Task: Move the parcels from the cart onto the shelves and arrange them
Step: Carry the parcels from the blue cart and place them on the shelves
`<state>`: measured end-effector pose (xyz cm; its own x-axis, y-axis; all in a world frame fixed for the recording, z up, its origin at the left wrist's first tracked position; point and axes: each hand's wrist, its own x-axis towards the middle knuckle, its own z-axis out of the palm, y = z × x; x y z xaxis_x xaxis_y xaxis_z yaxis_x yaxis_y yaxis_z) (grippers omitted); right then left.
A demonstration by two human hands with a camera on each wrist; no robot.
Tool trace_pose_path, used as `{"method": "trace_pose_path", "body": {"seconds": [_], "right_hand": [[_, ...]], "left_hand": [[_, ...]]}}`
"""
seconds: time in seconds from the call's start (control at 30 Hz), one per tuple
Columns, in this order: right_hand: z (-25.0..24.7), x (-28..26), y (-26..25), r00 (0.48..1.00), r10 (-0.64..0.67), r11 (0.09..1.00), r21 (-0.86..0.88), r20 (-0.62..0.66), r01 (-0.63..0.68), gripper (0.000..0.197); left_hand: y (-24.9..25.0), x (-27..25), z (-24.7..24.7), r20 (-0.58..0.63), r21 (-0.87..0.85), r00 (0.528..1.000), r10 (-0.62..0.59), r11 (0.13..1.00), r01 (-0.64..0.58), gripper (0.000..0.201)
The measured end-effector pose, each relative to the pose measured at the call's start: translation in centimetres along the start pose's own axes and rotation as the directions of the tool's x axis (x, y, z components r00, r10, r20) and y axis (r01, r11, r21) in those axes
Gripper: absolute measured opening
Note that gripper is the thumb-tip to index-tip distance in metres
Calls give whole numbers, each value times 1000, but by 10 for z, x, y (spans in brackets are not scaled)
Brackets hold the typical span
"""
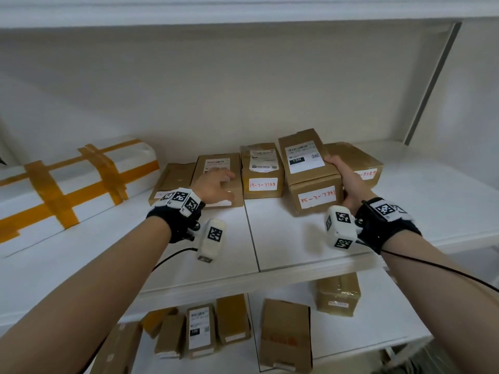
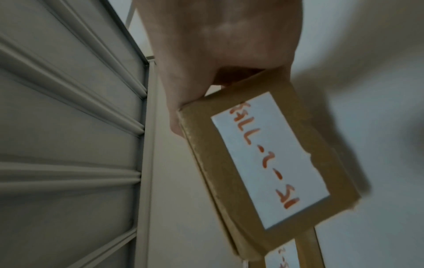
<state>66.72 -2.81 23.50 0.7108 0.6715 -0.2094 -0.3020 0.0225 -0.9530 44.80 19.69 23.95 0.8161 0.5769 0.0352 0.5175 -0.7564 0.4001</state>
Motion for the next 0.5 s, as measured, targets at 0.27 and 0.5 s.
{"method": "trace_pose_path", "body": {"seconds": [0.27,0.5], "right_hand": [[2,34,5,990,87,995,-46,-113,-93,59],[10,46,9,986,113,991,-60,-123,-121,44]], "left_hand": [[-18,13,-11,44,98,998,-35,995,31,62],[-25,25,-19,6,86,999,-46,995,45,50]]}}
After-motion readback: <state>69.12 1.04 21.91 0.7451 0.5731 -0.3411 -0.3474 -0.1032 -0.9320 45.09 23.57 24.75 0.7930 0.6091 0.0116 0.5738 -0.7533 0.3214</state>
